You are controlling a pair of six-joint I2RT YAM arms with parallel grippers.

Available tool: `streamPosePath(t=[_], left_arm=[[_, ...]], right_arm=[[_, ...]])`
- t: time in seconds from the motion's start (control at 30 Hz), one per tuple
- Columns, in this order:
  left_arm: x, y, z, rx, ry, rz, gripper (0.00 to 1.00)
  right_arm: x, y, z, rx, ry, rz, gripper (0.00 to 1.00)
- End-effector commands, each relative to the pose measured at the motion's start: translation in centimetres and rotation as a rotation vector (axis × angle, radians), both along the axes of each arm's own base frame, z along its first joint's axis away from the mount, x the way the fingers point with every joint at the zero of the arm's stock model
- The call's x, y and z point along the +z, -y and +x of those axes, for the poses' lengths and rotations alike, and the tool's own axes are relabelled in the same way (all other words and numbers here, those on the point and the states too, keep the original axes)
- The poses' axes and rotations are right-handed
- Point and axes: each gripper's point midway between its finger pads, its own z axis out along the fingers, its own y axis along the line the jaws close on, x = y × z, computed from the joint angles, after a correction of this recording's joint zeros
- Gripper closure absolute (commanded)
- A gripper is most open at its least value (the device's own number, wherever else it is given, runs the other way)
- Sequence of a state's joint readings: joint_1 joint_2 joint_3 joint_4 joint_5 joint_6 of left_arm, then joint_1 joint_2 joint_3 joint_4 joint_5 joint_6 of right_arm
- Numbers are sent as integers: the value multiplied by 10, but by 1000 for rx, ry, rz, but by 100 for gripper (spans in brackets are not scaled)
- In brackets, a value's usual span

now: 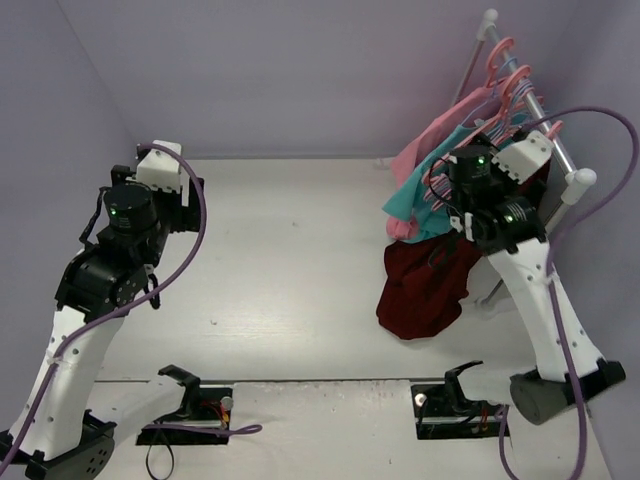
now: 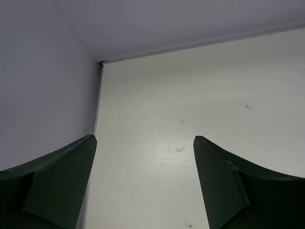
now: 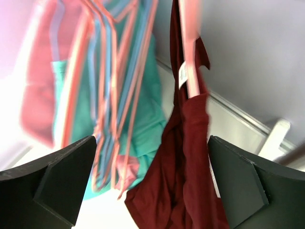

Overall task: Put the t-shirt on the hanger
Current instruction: Place the hanger at the clothesline, then reset both arms

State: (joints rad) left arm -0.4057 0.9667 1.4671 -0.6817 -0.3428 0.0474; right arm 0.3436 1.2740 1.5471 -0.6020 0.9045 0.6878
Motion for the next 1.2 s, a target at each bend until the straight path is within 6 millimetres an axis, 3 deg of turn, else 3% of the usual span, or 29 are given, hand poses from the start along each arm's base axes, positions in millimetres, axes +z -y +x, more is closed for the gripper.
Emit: streamPosePath(t=[0.0, 0.17, 0.37, 0.5, 0.7, 0.9, 1.17], left_arm=[[43, -6, -6, 20, 122, -36, 21], [48, -10, -9, 32, 135, -30, 20], [47, -16, -19, 51, 150, -50, 20], [44, -24, -27, 80, 160, -59, 20], [38, -34, -48, 95, 188, -91, 20], [19, -40, -59, 105, 176, -89, 20], [13, -47, -63, 148, 166, -111, 20]], right_arm=[[70, 9, -39, 74, 166, -7, 0], [93, 6, -69, 235, 180, -66, 0], [91, -9, -101, 488, 182, -183, 0], [91, -7, -128, 569, 228, -259, 0], [100, 15, -181, 556, 350, -331, 0], [96, 32, -198, 484, 376, -324, 0], [91, 37, -198, 450, 366, -309, 0]])
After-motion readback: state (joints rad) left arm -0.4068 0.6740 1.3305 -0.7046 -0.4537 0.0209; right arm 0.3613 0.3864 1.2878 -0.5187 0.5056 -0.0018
